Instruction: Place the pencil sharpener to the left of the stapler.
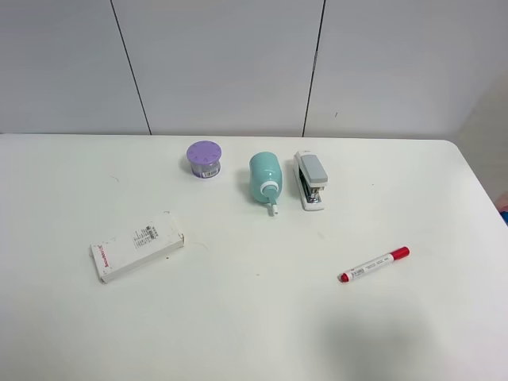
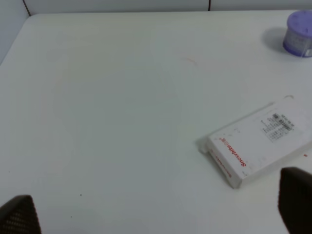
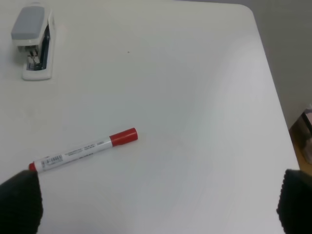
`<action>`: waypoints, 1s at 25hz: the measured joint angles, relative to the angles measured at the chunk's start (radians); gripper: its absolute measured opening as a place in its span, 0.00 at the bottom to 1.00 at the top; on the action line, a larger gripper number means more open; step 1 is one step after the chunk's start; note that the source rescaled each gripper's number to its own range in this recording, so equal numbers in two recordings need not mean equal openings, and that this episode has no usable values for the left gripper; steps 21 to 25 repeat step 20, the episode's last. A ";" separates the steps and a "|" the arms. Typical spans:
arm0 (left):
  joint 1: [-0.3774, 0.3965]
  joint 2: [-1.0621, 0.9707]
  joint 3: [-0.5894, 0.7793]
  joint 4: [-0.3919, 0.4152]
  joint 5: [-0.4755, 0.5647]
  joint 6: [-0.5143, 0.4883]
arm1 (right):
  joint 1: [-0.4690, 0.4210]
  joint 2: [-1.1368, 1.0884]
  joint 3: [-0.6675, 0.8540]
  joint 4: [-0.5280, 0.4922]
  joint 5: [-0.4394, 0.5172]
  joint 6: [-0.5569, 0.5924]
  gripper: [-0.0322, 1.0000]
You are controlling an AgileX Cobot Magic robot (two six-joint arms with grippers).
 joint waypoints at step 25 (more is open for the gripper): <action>0.000 0.000 0.000 0.000 0.000 0.000 | 0.000 0.000 0.000 -0.005 0.000 0.016 0.91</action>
